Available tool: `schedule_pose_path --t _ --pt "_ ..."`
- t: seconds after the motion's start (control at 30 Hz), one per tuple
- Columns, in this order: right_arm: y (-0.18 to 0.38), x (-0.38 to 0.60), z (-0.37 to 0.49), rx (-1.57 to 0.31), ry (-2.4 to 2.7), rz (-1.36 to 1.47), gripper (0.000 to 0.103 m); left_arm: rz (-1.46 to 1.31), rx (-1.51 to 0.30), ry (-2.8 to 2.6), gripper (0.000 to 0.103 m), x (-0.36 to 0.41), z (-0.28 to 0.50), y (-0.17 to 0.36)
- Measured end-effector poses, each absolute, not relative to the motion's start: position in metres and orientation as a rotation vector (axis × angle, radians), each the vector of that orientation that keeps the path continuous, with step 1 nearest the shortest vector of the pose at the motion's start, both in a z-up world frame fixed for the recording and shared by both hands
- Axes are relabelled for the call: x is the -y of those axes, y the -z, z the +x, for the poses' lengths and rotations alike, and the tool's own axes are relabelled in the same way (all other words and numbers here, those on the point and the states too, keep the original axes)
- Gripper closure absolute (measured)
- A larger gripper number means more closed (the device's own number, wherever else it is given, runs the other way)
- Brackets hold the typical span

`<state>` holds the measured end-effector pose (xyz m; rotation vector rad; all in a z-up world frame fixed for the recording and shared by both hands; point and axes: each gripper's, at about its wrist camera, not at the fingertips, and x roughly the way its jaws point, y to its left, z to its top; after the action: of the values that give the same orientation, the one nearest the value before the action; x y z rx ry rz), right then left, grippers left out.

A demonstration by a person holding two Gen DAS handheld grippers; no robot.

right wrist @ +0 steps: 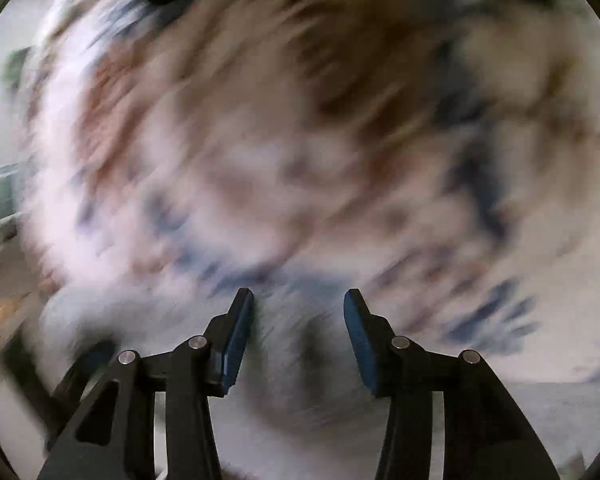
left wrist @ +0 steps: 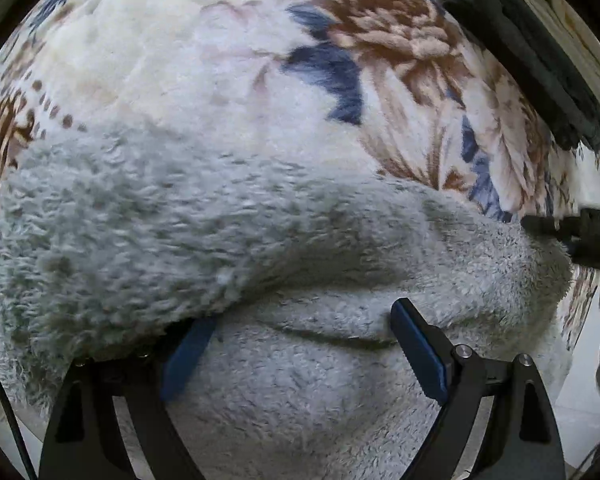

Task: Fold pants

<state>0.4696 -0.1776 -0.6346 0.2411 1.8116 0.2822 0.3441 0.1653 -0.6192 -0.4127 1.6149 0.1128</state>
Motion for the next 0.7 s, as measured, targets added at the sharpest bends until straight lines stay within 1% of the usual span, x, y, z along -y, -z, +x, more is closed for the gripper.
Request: schedule_pose_path --t 0.1,0.17,0.27,0.33,0.4,0.47,0.53,0.57,0.6,0.7 --pt "0.616 0.231 0.486 -1.702 -0.167 0.564 0.053 -0.438 -1.622 -0.122 0.014 -0.179 0.340 0.620" --pt "0.596 0.249 0.478 -1.640 -0.216 0.654 0.053 -0.454 -1.617 -0.127 0.014 -0.186 0.336 0.616" --pt "0.583 0.245 0.441 -1.677 -0.323 0.631 0.053 -0.448 -1.608 -0.130 0.014 -0.189 0.332 0.607" --pt "0.593 0.227 0.415 -1.757 -0.375 0.593 0.053 -0.431 -1.602 -0.127 0.014 -0.187 0.329 0.601" --pt "0.608 0.210 0.397 -1.774 -0.363 0.534 0.053 -0.409 -1.591 -0.119 0.014 -0.175 0.329 0.590" --pt "0.624 0.217 0.395 -1.672 -0.240 0.492 0.053 -0.374 -1.576 -0.106 0.014 -0.160 0.334 0.583" --pt "0.634 0.235 0.391 -1.617 -0.181 0.636 0.053 -0.312 -1.550 -0.081 0.014 -0.146 0.335 0.572" --pt "0.633 0.249 0.388 -1.596 -0.167 0.758 0.053 -0.286 -1.541 -0.070 0.014 -0.140 0.334 0.567" --pt "0.624 0.271 0.376 -1.521 -0.172 0.904 0.053 -0.255 -1.527 -0.056 0.014 -0.132 0.333 0.561" --pt "0.589 0.324 0.335 -1.379 -0.161 0.983 0.053 -0.183 -1.505 -0.011 0.014 -0.104 0.331 0.551"
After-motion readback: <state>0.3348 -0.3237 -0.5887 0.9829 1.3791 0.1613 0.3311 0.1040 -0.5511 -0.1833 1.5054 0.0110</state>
